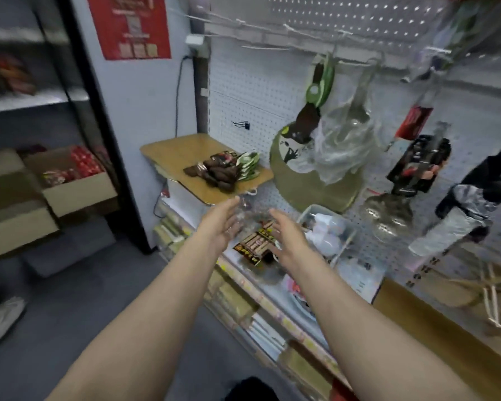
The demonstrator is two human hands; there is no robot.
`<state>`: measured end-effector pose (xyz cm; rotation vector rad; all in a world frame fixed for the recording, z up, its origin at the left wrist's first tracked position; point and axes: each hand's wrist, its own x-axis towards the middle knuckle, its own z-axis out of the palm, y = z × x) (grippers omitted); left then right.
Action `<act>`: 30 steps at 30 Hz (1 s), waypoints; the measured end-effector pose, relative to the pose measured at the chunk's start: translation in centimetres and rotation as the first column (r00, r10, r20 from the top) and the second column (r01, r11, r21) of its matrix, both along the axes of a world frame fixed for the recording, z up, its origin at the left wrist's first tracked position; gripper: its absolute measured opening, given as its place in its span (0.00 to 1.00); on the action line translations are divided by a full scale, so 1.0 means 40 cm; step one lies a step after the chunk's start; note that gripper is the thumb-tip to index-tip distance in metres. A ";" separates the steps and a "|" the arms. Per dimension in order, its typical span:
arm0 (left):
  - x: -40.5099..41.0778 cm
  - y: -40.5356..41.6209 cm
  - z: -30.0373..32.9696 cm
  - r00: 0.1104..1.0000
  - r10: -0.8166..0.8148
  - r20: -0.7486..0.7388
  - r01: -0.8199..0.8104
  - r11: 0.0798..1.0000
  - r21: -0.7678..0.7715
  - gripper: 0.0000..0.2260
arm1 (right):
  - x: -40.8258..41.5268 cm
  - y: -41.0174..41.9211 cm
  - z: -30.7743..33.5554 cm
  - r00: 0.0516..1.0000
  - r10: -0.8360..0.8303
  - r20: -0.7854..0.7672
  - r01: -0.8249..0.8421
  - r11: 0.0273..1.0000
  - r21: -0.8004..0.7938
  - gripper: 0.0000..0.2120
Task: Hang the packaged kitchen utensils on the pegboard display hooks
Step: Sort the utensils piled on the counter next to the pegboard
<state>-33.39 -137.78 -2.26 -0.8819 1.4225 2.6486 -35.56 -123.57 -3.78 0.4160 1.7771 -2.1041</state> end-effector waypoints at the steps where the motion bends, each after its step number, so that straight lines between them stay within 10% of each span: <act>1: -0.023 -0.041 -0.008 1.000 0.023 0.007 -0.023 1.000 -0.002 0.08 | -0.027 -0.041 -0.004 1.000 0.024 0.000 -0.024 1.000 0.003 0.22; 19: -0.659 -0.724 -0.044 0.988 0.120 0.097 -0.112 0.990 -0.081 0.15 | -0.692 -0.711 -0.003 0.991 0.052 0.126 -0.046 0.998 -0.053 0.15; 24: -0.785 -0.804 -0.093 0.985 0.068 0.158 -0.055 0.995 -0.081 0.09 | -0.792 -0.777 -0.049 0.984 0.001 0.178 0.004 1.000 -0.025 0.21; 30: -1.004 -0.852 -0.164 0.969 -0.184 0.162 0.199 0.976 -0.085 0.25 | -0.945 -0.835 -0.107 0.968 -0.184 0.173 0.189 0.982 -0.014 0.24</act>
